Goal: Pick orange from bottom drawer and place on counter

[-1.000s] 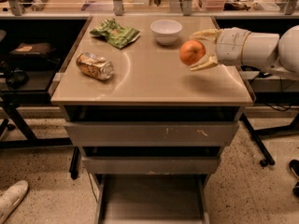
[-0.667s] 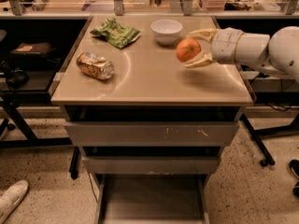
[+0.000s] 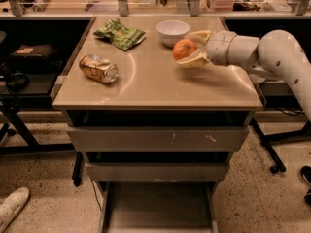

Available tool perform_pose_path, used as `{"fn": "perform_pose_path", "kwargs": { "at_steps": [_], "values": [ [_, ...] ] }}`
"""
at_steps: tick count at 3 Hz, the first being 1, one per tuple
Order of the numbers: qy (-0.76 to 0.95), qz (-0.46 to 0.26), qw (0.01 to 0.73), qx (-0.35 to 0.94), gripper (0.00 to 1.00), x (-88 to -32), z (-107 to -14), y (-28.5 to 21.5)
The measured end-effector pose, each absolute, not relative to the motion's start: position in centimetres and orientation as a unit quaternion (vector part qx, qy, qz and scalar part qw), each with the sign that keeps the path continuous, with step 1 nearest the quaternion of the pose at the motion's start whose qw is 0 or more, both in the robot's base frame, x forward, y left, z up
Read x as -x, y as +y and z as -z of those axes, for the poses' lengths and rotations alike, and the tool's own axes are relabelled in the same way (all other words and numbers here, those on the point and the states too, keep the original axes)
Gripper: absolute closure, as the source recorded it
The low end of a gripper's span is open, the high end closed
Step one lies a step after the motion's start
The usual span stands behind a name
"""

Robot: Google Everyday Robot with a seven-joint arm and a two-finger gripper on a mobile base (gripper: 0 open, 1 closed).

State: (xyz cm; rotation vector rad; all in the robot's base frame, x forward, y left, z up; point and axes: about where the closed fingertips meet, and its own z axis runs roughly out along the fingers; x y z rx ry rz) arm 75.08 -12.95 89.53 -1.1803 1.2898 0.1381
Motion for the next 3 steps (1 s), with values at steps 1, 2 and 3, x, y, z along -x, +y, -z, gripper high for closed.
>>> {"fn": "perform_pose_path", "kwargs": {
  "at_steps": [1, 2, 3],
  "values": [
    [0.594, -0.079, 0.611, 0.517, 1.00, -75.6, -88.3, -12.3],
    [0.625, -0.089, 0.562, 0.534, 1.00, -74.8, -86.6, -12.9],
    [0.643, -0.093, 0.531, 0.544, 0.84, -73.7, -85.4, -13.7]
  ]
}}
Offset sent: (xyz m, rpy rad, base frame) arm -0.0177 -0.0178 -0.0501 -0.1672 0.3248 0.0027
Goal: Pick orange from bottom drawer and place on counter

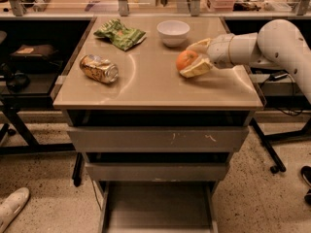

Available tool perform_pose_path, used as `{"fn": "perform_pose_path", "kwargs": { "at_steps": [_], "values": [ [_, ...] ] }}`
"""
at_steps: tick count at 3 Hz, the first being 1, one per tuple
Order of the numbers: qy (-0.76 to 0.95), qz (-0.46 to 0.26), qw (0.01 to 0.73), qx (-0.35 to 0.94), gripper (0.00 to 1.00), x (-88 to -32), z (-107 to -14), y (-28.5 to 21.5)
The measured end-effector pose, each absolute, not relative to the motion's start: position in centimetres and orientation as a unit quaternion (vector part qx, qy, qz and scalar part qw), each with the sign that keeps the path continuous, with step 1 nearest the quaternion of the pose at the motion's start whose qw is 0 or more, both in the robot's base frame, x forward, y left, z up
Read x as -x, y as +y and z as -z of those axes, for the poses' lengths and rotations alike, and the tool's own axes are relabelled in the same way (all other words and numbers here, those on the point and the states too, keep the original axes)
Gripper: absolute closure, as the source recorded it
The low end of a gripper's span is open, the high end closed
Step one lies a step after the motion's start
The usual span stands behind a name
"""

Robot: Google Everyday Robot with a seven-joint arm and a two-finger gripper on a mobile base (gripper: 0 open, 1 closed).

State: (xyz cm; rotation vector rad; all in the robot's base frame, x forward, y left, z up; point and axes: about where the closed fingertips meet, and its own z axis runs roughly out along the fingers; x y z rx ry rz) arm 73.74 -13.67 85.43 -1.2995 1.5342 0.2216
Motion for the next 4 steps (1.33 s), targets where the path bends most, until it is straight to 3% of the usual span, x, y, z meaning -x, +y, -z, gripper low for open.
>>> {"fn": "perform_pose_path", "kwargs": {
  "at_steps": [3, 4],
  "values": [
    [0.643, -0.093, 0.530, 0.545, 0.15, -73.73, -85.37, -13.66],
    [0.643, -0.093, 0.530, 0.545, 0.00, -73.73, -85.37, -13.66]
  ]
}}
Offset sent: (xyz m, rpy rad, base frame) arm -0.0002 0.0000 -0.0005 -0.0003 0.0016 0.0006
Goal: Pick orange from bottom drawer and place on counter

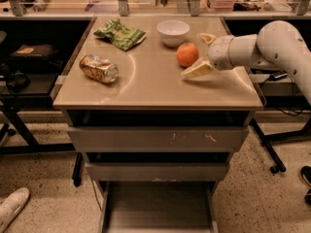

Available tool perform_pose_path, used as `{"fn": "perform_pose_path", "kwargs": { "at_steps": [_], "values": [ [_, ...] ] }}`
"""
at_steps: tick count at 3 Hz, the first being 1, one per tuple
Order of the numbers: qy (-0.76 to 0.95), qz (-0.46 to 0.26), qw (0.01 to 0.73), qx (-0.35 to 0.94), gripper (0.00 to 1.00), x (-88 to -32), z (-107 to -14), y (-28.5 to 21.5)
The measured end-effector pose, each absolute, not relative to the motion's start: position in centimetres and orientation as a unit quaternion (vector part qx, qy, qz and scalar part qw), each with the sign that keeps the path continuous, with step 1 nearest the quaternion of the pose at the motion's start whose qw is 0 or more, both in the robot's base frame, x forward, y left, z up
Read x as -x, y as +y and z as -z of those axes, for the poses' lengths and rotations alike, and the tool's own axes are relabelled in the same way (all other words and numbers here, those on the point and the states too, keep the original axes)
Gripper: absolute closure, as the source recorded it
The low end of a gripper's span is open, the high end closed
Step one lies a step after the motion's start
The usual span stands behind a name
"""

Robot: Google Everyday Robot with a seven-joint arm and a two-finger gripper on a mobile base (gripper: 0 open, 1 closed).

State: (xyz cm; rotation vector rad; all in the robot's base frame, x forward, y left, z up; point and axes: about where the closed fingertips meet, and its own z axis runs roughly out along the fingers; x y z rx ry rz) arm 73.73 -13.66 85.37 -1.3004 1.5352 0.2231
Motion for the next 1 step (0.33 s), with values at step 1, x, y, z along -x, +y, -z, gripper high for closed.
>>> {"fn": "perform_pose_path", "kwargs": {
  "at_steps": [1],
  "values": [
    [0.643, -0.093, 0.530, 0.545, 0.00, -73.73, -85.37, -13.66]
  ]
}}
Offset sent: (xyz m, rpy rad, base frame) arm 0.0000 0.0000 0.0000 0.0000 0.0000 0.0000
